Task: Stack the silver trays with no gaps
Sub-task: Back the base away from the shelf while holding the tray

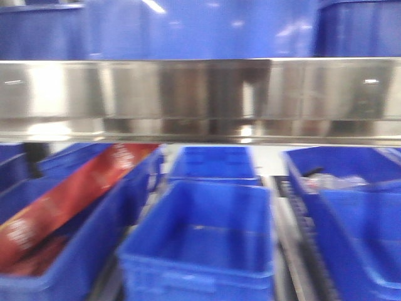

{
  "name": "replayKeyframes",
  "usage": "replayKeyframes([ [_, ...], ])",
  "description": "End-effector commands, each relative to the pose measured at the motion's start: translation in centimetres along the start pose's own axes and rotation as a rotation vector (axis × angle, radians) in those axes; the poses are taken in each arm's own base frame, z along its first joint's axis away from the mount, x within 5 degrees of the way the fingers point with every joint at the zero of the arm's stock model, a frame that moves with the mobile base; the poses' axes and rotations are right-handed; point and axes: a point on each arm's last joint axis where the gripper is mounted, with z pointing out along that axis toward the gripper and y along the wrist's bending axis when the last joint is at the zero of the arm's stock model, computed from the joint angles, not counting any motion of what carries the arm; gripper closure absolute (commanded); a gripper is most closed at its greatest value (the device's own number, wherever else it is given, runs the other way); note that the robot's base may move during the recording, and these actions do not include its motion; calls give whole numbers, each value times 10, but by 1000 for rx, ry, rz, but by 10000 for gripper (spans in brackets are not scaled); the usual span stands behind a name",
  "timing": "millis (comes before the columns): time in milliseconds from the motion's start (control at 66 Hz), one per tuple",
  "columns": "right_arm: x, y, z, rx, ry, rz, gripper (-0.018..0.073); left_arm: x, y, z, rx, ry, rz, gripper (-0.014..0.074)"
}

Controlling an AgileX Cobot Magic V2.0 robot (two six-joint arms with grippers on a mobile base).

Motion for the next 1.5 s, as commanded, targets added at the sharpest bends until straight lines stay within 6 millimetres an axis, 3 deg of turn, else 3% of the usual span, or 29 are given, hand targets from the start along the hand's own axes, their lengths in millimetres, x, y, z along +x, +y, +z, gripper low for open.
replayKeyframes([
  [0,-4,-3,-4,6,-31,-11,564,-4,6,-4,-42,-43,33,612],
  [1485,-4,-2,-5,-2,-36,-10,564,-5,6,-4,-44,-54,40,612],
])
